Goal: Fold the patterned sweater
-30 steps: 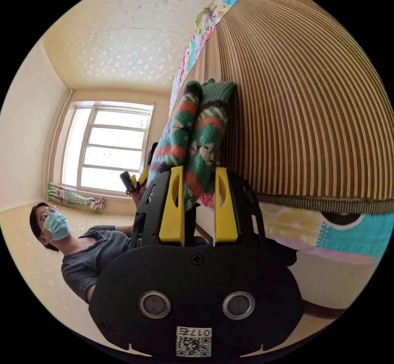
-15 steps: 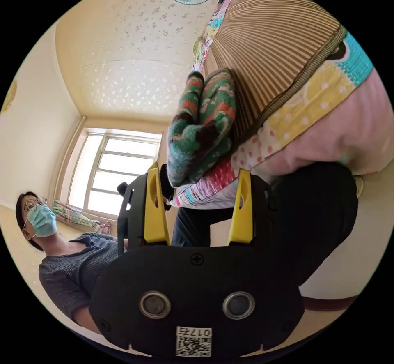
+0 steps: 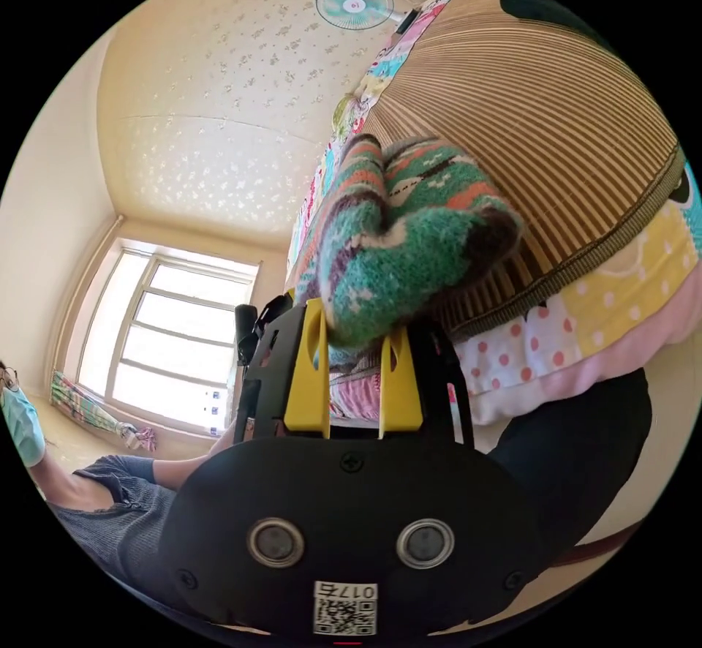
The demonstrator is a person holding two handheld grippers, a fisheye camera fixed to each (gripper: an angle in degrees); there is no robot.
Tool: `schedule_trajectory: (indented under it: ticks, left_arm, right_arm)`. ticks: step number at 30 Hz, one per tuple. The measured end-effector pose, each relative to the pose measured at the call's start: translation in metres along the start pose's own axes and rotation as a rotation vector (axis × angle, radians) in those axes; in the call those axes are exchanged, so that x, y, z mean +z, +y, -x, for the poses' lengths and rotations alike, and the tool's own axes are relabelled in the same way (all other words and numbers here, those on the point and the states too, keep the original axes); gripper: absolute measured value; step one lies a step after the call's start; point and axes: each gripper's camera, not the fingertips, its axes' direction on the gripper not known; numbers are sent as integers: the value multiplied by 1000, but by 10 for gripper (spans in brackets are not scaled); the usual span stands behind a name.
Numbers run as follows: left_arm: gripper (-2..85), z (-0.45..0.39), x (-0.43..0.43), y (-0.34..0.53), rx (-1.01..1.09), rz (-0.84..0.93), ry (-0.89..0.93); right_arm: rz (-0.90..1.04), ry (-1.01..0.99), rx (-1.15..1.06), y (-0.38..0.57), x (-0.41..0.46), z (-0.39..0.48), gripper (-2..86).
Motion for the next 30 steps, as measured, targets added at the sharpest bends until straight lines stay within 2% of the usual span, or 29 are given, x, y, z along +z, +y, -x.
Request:
schedule_trajectory:
  ticks: [5,9,11,16,19,22,24,26,29,30]
  left_arm:
    - [185,-63,71,-95,65,94,15]
    - [185,-111,135,-155,100,114,55]
    - [186,-144,174,-188,120,142,76]
    - [186,-162,179,-231,160,191,113]
    - [155,-140,111,-213,274,147,149]
    - [132,-89,-1,-155,265,44,41]
    - [117,-46,-85,-106,177,-64,-62]
    - [80,23,-205,-19,-107,-297,-222]
    - [66,87,-337,105,-414,-577,-330]
    - [66,94,-359,124,-450,-620,-360]
  right_arm:
    - [-152,49,42,-32,-50,-22,90]
    - [-297,248,57,-48,-100,-18,92]
    - [-359,277,42,-47,-121,-13,94]
    - [-408,321,12,-18,-143,6,91]
    - [-398,345,-75,18,-130,28,45]
    - [-298,375,-141,41,-103,50,15]
    - [-149,369,-201,49,-72,65,9]
    - [-53,344,-210,54,-47,73,7]
    - [46,230,-200,62,-7,83,5]
    - [75,184,-187,64,9,89,5]
